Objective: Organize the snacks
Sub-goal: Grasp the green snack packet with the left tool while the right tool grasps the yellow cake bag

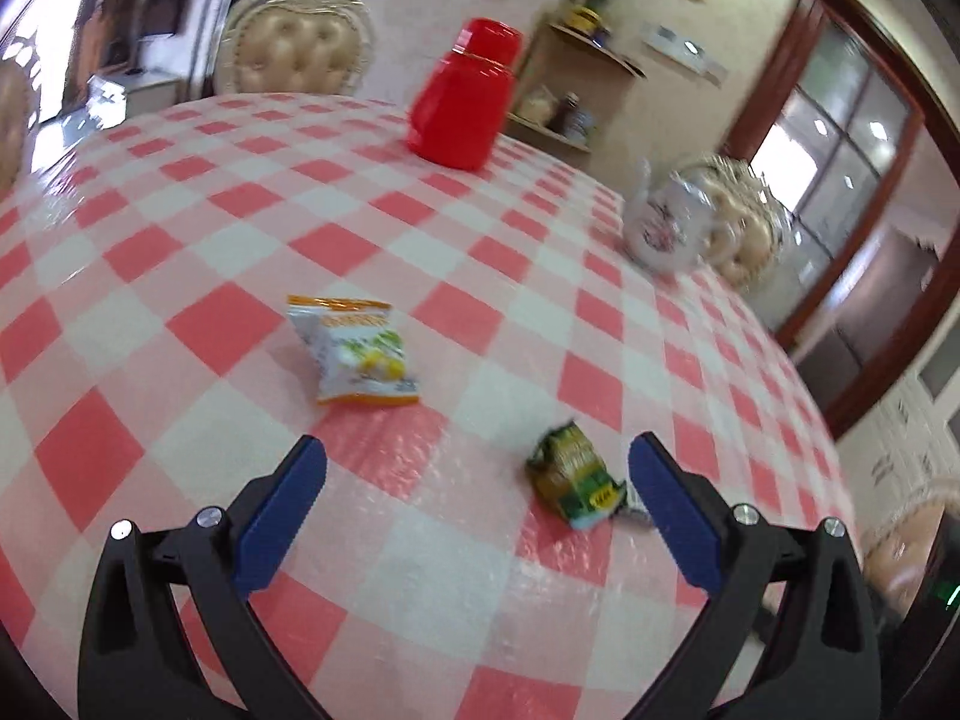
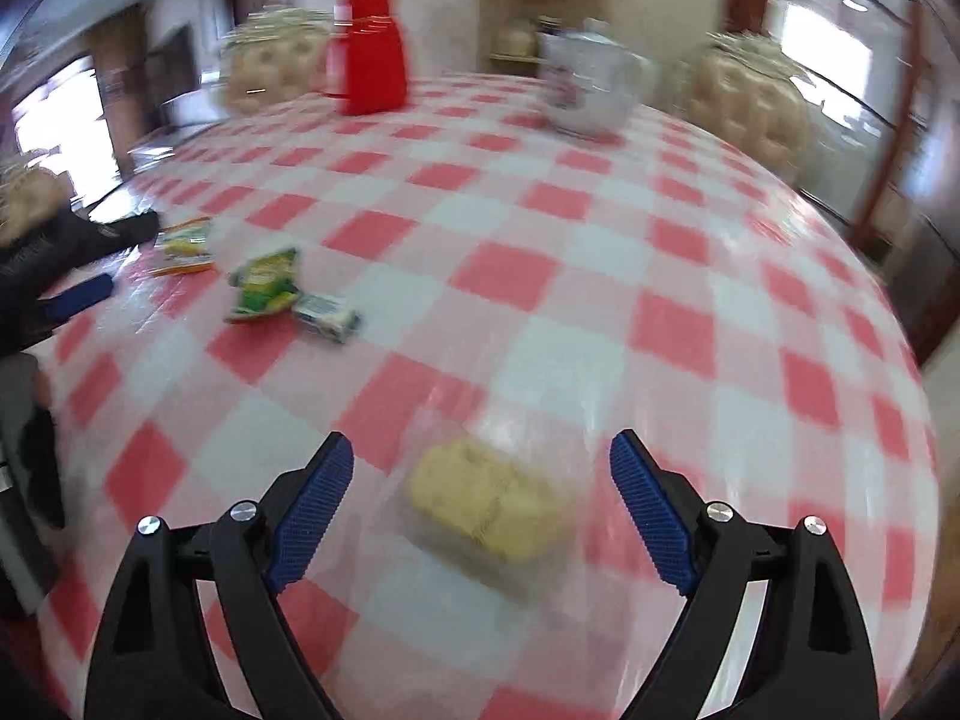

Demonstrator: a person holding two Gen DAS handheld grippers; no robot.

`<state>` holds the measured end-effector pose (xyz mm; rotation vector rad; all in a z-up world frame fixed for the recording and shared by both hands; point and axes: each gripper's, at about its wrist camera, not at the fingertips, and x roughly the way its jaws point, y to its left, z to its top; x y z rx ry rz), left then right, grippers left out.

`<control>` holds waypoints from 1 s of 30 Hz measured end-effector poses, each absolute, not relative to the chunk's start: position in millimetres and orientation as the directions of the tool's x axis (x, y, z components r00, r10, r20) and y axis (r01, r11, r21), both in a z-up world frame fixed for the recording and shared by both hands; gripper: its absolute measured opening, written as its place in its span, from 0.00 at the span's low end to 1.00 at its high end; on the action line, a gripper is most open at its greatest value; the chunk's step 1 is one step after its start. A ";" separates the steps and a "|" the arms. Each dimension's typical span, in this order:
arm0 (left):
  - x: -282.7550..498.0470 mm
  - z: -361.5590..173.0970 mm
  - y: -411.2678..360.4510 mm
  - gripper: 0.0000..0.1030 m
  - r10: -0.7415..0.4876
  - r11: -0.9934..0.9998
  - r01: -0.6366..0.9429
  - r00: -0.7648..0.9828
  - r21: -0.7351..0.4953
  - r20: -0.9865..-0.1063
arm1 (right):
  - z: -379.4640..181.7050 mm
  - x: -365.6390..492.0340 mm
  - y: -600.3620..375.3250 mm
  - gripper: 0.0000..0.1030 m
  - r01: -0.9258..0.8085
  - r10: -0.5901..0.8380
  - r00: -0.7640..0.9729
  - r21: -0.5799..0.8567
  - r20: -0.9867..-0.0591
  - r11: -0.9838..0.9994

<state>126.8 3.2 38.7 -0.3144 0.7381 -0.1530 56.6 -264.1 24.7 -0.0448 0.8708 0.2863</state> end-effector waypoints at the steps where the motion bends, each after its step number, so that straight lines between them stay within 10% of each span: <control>1: 126.9 36.7 -1.4 0.98 -0.247 0.947 0.039 0.725 -0.319 -0.643 | 22.8 60.9 -269.6 0.86 -0.328 0.302 0.581 0.121 -0.756 0.937; 6: 128.6 33.5 -7.5 0.98 -0.259 0.950 0.063 0.703 -0.304 -0.662 | 4.1 67.9 -292.4 0.84 -0.369 0.309 0.518 0.118 -0.798 0.922; 14: 127.5 21.7 -32.4 0.98 -0.282 0.959 0.153 0.637 -0.241 -0.717 | 7.9 37.6 -265.8 0.44 -0.521 0.337 0.522 0.021 -0.783 0.854; 22: 115.7 10.5 -88.0 0.98 -0.283 0.937 0.337 0.584 -0.090 -0.761 | 7.5 28.9 -255.6 0.43 -0.546 0.324 0.524 -0.019 -0.787 0.837; 30: 177.3 13.6 -57.4 0.98 -0.211 0.969 0.030 0.620 -0.246 -0.756 | 7.1 29.9 -254.8 0.43 -0.545 0.329 0.519 -0.009 -0.789 0.839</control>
